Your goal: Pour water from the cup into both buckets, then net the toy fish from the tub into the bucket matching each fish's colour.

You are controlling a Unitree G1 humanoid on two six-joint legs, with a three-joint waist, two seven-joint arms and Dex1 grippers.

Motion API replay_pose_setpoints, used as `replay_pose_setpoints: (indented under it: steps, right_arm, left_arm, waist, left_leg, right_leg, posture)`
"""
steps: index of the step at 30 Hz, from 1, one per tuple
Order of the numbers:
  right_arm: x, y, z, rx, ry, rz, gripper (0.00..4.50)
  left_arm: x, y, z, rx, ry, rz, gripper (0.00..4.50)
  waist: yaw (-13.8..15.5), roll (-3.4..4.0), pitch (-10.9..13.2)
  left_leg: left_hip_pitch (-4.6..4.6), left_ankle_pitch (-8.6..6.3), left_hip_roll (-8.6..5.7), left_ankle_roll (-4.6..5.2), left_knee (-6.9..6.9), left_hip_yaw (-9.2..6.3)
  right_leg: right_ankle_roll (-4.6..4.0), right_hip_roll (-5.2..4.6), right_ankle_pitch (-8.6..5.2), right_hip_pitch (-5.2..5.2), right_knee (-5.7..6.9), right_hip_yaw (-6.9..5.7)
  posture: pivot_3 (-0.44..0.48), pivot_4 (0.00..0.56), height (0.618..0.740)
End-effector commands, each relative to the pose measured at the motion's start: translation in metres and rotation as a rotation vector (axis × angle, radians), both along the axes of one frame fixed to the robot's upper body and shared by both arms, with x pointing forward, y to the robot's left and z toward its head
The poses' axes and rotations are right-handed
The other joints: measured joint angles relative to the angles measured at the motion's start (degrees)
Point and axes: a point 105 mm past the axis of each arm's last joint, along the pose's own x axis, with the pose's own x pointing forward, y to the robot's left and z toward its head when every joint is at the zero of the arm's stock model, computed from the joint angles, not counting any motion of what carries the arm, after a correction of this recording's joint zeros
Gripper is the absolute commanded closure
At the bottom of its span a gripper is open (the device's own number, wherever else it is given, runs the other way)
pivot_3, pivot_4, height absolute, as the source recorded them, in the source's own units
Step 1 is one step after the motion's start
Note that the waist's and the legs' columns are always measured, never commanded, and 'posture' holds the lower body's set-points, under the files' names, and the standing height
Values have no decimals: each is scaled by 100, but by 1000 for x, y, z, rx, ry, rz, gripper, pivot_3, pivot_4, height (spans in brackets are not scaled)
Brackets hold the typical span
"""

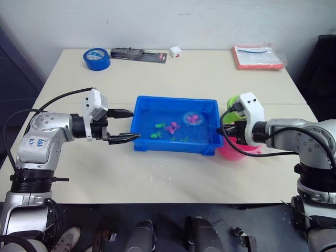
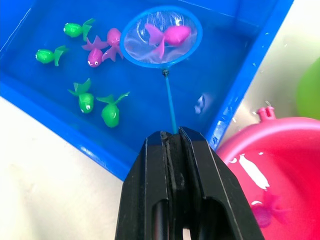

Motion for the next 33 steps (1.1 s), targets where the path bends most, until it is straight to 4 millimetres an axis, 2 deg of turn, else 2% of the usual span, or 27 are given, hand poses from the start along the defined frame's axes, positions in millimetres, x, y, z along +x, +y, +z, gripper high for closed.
replay_pose_setpoints:
  steps: [1, 5, 9, 12, 15, 17, 21, 27, 33]
  right_arm:
    - [-10, -4, 21, 20, -162, 30, 3703]
    - [-16, -10, 24, 45, -228, 25, 3703]
    - [-24, -19, 41, 68, -349, 19, 3703]
    - [-31, -31, 47, 47, -394, -1, 3703]
    - [-49, -59, 48, -23, -418, -72, 3703]
    - [-56, -66, 48, -50, -421, -88, 3703]
    - [-73, -90, 45, -181, -447, -162, 3703]
    - [-79, -108, 44, -428, -578, -196, 3703]
    - [-92, -130, 23, -716, -690, -194, 3703]
  left_arm:
    - [4, -4, 10, 8, -68, -20, 0]
    - [11, -7, 12, -29, -86, -15, 0]
    - [13, -15, 13, -41, -92, -49, 0]
    - [14, -17, 14, -48, -91, -65, 0]
    - [16, -20, 14, -53, -92, -85, 0]
    - [17, -21, 15, -56, -92, -93, 0]
    - [25, -25, 15, -52, -91, -107, 0]
    - [33, -35, 14, -56, -99, -141, 0]
    - [35, -39, 13, -55, -100, -163, 0]
  waist:
    - [18, 0, 0]
    - [11, 0, 0]
    - [7, 0, 0]
    - [10, 0, 0]
    - [24, 0, 0]
    - [65, 0, 0]
    - [131, 0, 0]
    - [149, -1, 0]
    - [150, -2, -1]
  left_leg:
    - [0, 0, 0, 0, 0, 0]
    - [1, 1, -5, 2, 0, -1]
    - [1, 3, -6, 6, 1, 0]
    - [2, 3, -7, 6, 0, -1]
    - [1, 3, -8, 6, 0, -2]
    - [2, 3, -9, 6, 0, -8]
    - [3, 5, -13, 10, 3, -2]
    - [10, 6, -13, 12, 4, 12]
    - [10, 6, -13, 12, 3, 19]
  right_leg:
    - [0, 0, 0, 0, -1, 0]
    - [0, 0, 0, 3, 0, -3]
    - [3, 0, 2, 3, 0, -4]
    - [3, 0, 2, 4, 1, -5]
    - [3, 0, 2, 5, -1, -4]
    - [3, 1, 2, 9, 0, -7]
    - [6, 15, 3, 13, -2, -6]
    - [10, 30, 6, 13, -1, -3]
    - [13, 35, 7, 11, -1, -4]
  posture:
    - [0, 150, 737]
    - [0, 150, 737]
    - [0, 150, 737]
    - [0, 150, 737]
    - [0, 150, 737]
    - [0, 150, 737]
    - [0, 150, 737]
    - [0, 150, 737]
    - [0, 150, 737]
